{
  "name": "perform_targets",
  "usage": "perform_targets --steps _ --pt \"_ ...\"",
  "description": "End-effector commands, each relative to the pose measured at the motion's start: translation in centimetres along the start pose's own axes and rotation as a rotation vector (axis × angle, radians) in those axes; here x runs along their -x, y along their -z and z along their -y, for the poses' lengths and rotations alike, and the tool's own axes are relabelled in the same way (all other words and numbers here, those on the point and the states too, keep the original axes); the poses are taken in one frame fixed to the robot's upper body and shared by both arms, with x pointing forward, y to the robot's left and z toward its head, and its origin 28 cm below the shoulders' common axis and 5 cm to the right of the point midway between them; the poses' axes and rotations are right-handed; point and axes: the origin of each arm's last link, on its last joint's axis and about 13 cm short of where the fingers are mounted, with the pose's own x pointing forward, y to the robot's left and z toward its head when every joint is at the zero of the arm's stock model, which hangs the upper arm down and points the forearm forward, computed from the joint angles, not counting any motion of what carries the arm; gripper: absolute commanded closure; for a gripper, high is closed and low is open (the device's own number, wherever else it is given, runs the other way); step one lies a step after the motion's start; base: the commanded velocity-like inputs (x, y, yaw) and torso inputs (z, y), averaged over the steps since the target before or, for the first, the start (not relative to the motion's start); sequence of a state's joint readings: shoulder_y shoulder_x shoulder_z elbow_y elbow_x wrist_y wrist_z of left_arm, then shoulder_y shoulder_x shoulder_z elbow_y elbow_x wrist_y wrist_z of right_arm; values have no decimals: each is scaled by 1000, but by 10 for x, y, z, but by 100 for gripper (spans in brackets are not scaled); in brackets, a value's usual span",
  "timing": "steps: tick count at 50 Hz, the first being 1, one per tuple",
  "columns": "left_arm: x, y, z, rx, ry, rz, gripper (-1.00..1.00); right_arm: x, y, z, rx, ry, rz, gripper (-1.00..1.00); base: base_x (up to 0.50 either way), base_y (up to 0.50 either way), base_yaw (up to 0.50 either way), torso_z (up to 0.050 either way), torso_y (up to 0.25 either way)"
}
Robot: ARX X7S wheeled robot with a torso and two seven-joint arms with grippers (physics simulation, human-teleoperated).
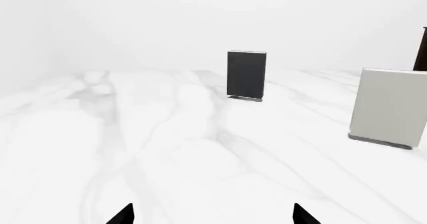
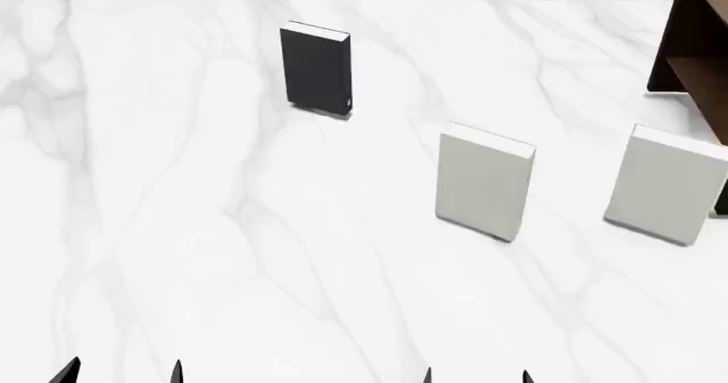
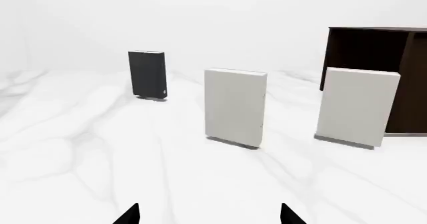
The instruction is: Pick up the book on the left and place it on top of the shelf.
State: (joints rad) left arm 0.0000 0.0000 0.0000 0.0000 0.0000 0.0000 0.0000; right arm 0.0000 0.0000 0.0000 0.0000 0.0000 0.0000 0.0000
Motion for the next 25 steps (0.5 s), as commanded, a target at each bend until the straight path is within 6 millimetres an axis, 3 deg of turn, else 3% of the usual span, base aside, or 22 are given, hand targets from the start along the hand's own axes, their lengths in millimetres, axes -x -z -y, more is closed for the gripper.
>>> perform_targets --steps 1,21,25 --pt "1 -2 0 3 4 -4 -100 -1 -1 0 14 16 13 -100 0 0 0 0 0" --pt "-2 1 1 0 0 -28 -100 -2 0 0 23 28 -1 -100 0 -1 0 0 0" --pt "-2 2 1 -1 0 -27 -100 -2 0 0 0 22 -21 -100 0 -500 0 0 0"
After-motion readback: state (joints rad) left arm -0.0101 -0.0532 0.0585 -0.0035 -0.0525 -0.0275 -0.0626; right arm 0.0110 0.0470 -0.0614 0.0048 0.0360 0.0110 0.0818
